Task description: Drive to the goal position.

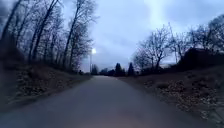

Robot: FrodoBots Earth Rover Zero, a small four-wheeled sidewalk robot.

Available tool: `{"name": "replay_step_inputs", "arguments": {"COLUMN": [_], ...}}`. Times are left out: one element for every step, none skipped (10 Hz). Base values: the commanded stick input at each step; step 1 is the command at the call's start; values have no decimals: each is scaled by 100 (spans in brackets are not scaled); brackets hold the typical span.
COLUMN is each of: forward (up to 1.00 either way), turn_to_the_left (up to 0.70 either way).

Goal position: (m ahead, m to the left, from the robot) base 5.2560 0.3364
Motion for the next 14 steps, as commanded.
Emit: {"name": "replay_step_inputs", "arguments": {"forward": [100, 100, 100, 100, 100, 100, 100, 100, 100, 100, 100, 100, 100, 100], "turn_to_the_left": [4, 4, 4, 4, 4, 4, 4, 4, 4, 4, 4, 4, 4, 4]}}
